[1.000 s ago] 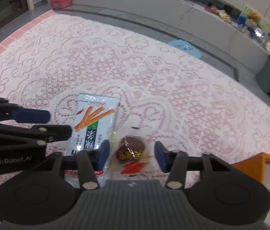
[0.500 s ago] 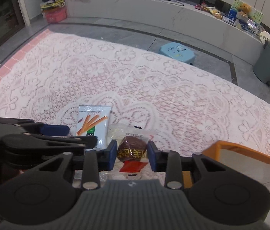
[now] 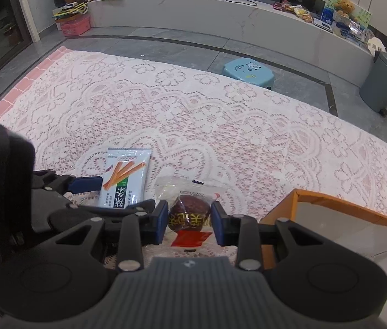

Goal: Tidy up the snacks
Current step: 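Grasp the white spicy strip packet with the left tool while the right tool grasps the wrapped brown snack, then lift both held snacks and carry them over the orange box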

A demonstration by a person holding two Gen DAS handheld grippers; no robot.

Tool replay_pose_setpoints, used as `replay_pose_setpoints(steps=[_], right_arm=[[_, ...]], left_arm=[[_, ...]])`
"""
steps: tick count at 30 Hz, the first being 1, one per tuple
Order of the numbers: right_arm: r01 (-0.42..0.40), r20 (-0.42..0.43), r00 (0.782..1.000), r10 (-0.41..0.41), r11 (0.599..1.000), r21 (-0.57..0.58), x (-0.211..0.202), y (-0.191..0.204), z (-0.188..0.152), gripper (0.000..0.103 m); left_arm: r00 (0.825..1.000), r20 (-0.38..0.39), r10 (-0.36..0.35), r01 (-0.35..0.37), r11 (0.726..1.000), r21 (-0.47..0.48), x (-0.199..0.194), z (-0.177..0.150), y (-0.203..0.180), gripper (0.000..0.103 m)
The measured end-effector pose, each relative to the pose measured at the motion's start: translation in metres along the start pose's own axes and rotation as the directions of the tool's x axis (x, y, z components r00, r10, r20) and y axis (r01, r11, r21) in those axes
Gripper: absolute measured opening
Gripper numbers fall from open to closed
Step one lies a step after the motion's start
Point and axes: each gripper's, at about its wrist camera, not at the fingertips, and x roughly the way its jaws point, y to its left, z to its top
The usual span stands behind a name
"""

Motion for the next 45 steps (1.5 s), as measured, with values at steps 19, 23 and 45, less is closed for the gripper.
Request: replay_pose_setpoints(steps=[19,23,45], right_arm=[[-0.051,0.010,0.999,0.051,0.998,0.024,-0.016,0.004,-0.006,0.032],[-0.055,0.016,0.998,0.055,0.998,0.010,-0.025,0.012,-0.009,0.032],[-0.018,0.056,0.998,0.016,1.000,0.026,-0.132,-0.021,-0.061,0.032]], left_arm=[[0.985,0.095,-0.142,0.143,0.990,-0.005,-0.047,-0.004,0.041,0.060],[0.987,0.070,-0.142,0.144,0.989,-0.025,-0.052,-0.010,0.049,0.060],[0.944,0.140,-0.298,0.285,0.953,0.103,-0.154,-0.018,-0.024,0.059]])
